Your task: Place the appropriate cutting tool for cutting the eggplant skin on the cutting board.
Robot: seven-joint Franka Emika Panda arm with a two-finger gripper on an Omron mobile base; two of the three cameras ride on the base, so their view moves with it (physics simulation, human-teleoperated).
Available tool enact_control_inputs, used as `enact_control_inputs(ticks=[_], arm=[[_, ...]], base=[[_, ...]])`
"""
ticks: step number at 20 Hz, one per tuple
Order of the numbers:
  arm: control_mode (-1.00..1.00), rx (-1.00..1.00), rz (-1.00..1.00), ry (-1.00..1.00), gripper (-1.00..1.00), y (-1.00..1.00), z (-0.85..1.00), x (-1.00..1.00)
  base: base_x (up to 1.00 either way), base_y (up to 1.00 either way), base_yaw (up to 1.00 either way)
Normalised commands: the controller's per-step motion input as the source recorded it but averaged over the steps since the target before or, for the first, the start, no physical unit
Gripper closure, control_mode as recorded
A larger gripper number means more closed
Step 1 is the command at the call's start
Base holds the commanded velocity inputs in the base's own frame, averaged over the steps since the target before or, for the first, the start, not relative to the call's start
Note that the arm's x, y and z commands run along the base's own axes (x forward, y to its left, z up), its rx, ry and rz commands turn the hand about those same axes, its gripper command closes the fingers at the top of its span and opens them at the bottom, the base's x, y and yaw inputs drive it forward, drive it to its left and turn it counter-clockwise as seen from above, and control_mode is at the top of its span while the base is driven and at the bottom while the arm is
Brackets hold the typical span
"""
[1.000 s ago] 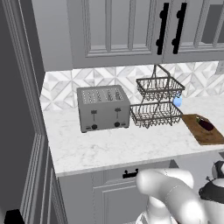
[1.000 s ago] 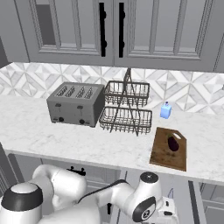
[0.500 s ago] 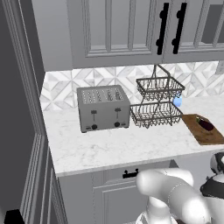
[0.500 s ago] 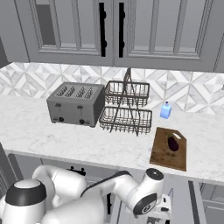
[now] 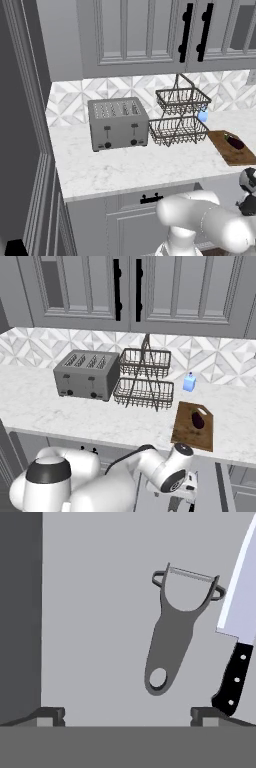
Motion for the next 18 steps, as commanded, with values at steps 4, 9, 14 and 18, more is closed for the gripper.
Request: enact_control_inputs(ticks=[4, 9, 14, 18], arm=[[-1.00, 0.00, 0.00, 0.00, -1.00, 0.01, -0.24, 0.02], [-1.00, 0.00, 0.00, 0.00, -1.00, 0.00, -0.26, 0.07], [-1.00, 0.00, 0.00, 0.00, -1.00, 0.00, -0.19, 0.06], [-1.00, 0.00, 0.00, 0.00, -1.00, 0.00, -0.23, 0.00]], base=[[0.00, 0.00, 0.00], [0.00, 0.00, 0.00], [0.00, 0.00, 0.00], [0.00, 0.00, 0.00]])
